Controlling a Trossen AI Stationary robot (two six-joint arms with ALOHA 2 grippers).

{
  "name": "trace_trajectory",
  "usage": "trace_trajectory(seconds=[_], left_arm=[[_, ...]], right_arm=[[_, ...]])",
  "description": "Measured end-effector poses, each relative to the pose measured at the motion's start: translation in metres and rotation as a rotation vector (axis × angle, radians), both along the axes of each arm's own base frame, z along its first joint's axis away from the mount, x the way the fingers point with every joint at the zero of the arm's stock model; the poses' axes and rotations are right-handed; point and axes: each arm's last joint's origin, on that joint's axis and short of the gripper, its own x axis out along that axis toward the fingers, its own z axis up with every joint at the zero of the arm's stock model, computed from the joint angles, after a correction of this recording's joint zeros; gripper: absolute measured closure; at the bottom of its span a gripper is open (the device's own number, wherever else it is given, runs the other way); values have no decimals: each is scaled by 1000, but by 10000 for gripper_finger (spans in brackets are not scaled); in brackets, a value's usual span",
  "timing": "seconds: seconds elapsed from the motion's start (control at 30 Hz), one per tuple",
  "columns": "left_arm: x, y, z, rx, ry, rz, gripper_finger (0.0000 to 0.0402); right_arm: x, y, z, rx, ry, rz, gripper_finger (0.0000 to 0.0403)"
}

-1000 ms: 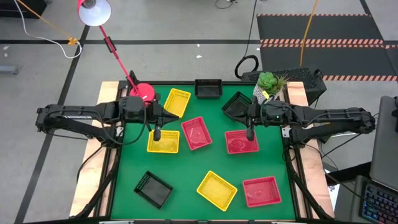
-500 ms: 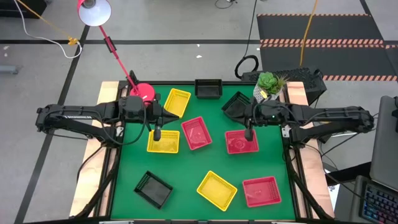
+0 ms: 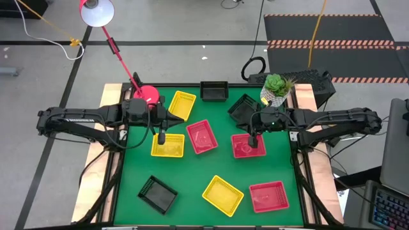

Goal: Stack baskets by color
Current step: Stack the middle black bin on the top black bin

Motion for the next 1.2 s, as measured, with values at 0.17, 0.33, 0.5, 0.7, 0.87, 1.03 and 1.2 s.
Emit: trace_trajectory(seconds=[0.17, 0.33, 0.5, 0.7, 0.87, 1.03, 1.2], left_arm=[[0, 0, 0, 0, 0, 0, 376], [0, 0, 2, 2, -17, 4, 376], [1, 0, 2, 2, -23, 5, 376], [1, 0, 2, 2, -22, 5, 376], [1, 0, 2, 2, -22, 5, 376], [1, 0, 2, 2, -22, 4, 376], [1, 0, 2, 2, -22, 5, 376]], right_arm=[[0, -2, 0, -45, 7, -61, 389], [0, -4, -3, -60, 28, -81, 389], [3, -15, -14, -79, 118, -130, 389], [4, -29, -29, -146, 270, -169, 389], [2, -36, -36, -244, 389, -87, 372], [-1, -50, -40, -340, 468, 13, 340], [-6, -67, -46, -363, 544, 105, 295]])
